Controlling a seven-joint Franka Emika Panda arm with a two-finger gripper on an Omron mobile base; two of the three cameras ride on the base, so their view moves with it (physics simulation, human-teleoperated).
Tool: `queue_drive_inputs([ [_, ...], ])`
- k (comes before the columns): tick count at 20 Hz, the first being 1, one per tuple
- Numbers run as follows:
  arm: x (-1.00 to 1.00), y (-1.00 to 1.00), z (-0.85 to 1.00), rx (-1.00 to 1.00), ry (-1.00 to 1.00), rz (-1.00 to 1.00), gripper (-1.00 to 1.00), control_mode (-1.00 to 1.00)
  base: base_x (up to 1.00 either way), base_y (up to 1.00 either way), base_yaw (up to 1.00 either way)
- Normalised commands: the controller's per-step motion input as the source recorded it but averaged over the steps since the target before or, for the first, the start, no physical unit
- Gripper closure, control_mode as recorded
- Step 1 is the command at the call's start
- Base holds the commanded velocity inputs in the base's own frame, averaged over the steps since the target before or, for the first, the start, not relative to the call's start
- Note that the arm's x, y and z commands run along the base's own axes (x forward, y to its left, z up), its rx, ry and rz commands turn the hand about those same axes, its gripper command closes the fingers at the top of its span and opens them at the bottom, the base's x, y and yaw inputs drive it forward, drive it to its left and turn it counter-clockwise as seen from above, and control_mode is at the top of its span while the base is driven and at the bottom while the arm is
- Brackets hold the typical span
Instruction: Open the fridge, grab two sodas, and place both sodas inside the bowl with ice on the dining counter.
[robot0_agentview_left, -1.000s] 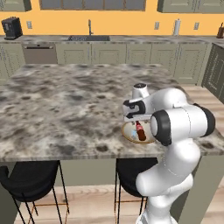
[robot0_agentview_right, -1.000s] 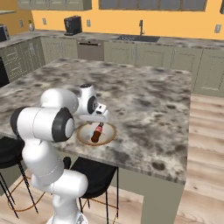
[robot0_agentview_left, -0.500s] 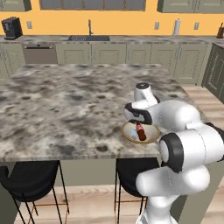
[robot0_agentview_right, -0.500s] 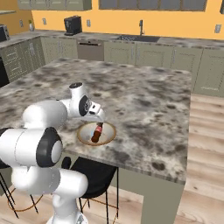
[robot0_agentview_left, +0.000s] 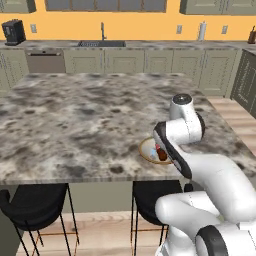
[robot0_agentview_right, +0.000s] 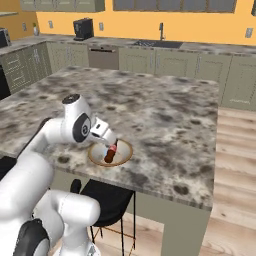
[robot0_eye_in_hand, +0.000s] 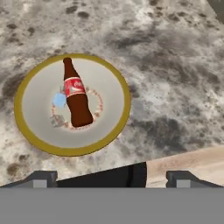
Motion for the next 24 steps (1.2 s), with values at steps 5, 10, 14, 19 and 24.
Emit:
queue_drive_inputs([
  [5, -0.89, -0.65, 0.26, -0.02, -0.11, -0.14, -1.0, -1.0, 0.0, 0.0, 0.0],
  [10, -0.98, -0.13, 0.06, 0.0, -0.08, -0.03, -1.0, -1.0, 0.0, 0.0, 0.0],
  [14, -0.87, 0.28, -0.02, 0.0, -0.02, 0.0, -1.0, -1.0, 0.0, 0.0, 0.0],
  [19, -0.2, 0.11, -0.07, 0.0, 0.0, -0.01, -1.0, -1.0, 0.0, 0.0, 0.0],
  [24, -0.33, 0.0, -0.09, 0.0, -0.04, -0.04, -1.0, 1.0, -0.6, -0.03, -0.16],
])
